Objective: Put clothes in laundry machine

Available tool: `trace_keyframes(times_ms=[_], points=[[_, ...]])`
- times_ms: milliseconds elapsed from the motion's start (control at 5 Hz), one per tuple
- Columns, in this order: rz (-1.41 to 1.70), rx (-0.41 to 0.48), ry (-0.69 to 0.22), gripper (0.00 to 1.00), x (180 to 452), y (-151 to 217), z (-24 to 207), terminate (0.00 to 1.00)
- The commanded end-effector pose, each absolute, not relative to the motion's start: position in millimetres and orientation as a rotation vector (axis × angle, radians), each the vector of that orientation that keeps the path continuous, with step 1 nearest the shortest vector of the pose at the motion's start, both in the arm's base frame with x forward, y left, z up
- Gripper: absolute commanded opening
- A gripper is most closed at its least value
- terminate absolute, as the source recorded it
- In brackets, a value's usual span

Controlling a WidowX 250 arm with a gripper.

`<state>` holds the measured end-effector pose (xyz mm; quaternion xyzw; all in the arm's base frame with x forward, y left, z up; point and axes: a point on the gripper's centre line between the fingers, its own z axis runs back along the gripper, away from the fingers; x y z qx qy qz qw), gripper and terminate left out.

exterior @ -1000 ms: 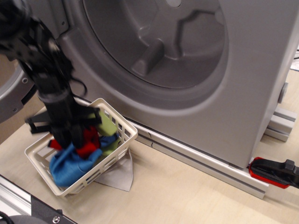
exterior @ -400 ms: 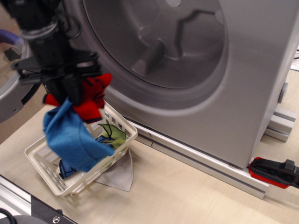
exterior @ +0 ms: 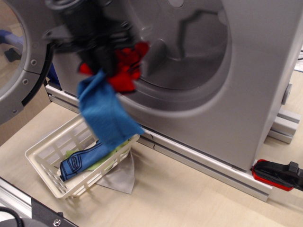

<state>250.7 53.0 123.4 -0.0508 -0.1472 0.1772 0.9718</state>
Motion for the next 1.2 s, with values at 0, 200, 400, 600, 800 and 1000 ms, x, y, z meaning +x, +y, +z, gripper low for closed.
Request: trace_keyframes(times_ms=[0, 200, 400, 600, 800, 1000], points=[[0.279, -0.137, -0.464, 0.0, 298.1, 38.1, 141.4, 0.0], [0.222, -0.13, -0.532, 0.0, 306.3, 37.7, 137.7, 0.0], [0.184, -0.122, -0.589, 0.0, 311.9, 41.8, 129.6, 0.0], [0.155, -0.103, -0.623, 0.0, 321.6, 46.2, 120.0, 0.0], [0.148, -0.079, -0.664, 0.0, 332.5, 52.2, 109.1, 0.0], [0.149, -0.068, -0.641, 1.0, 340.9, 55.9, 104.9, 0.0]])
